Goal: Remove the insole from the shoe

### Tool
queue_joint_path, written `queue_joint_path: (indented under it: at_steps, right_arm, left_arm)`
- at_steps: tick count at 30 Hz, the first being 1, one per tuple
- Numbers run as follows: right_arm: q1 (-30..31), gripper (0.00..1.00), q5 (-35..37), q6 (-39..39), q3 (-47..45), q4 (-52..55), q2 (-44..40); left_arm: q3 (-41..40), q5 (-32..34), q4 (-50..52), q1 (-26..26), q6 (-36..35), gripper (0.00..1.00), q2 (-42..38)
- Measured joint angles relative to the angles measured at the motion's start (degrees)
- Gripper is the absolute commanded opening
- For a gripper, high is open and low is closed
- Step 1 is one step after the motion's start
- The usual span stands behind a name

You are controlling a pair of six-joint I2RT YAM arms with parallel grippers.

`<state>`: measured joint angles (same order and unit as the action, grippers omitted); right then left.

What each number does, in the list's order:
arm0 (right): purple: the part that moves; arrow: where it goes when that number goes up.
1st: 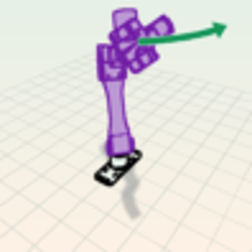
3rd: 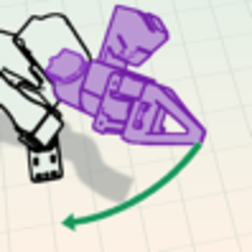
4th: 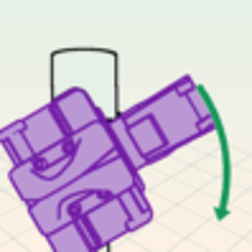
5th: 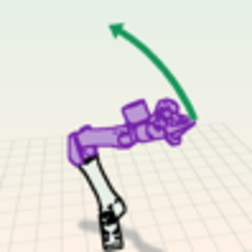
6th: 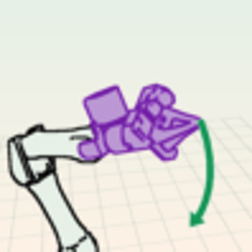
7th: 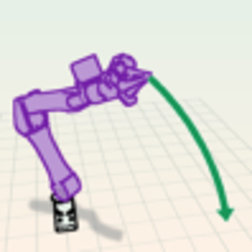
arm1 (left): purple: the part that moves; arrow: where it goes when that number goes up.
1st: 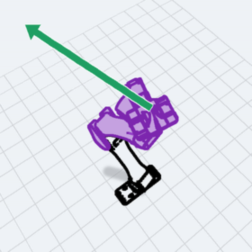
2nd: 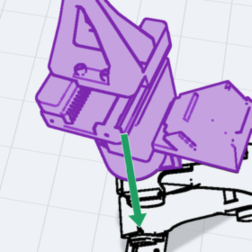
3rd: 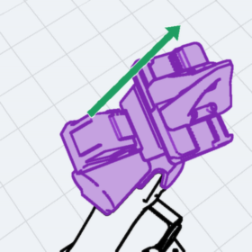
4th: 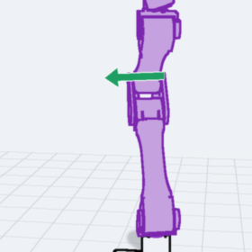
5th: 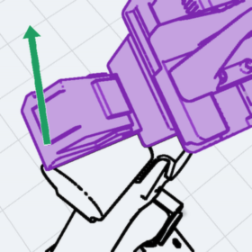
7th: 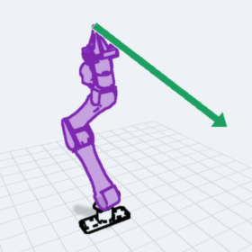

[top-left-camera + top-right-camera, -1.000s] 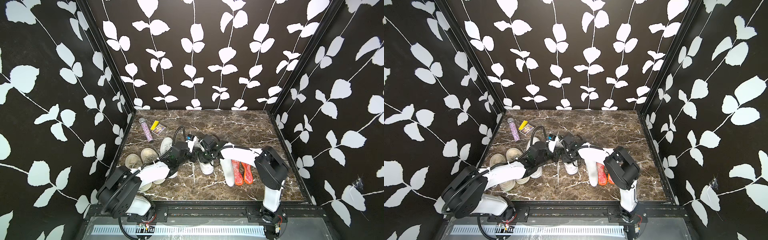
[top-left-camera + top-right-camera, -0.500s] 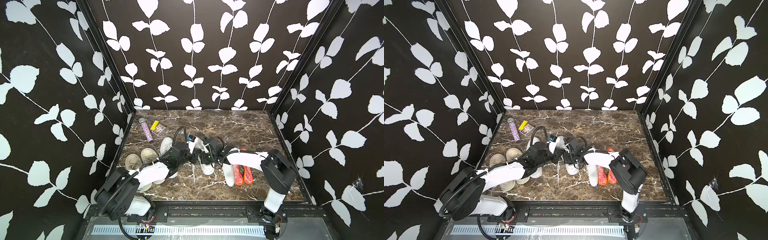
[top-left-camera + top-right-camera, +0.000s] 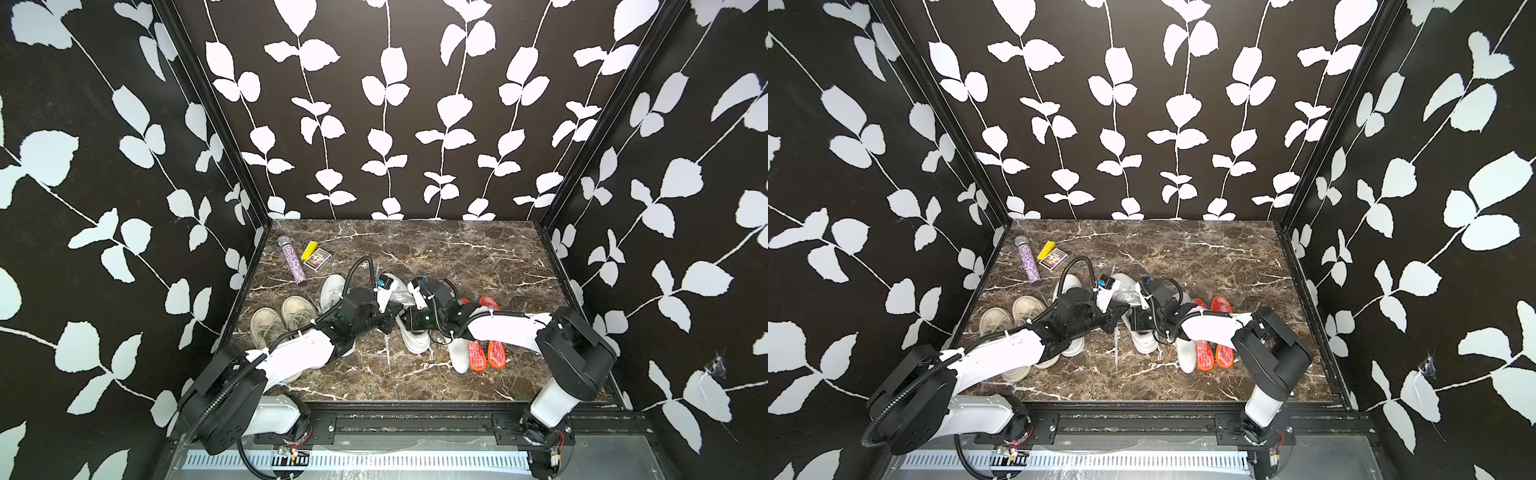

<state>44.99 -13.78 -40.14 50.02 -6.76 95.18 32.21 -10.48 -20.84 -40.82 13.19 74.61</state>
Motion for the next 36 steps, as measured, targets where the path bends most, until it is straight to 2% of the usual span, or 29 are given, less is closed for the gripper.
queue_joint_path:
  at_steps: [15,36]
  right_arm:
    - [-0.9,0.0,-1.9,-2.7,-5.1,-7.8,-4.1]
    - [-2.0,0.0,-5.3,-4.4,-13.1,-24.3,-6.0]
  left_arm:
    - [0.9,0.4,0.4,-0.1,0.2,0.0,0.0]
    - [4.9,2.8,7.5,-0.8,1.0,0.0,0.3]
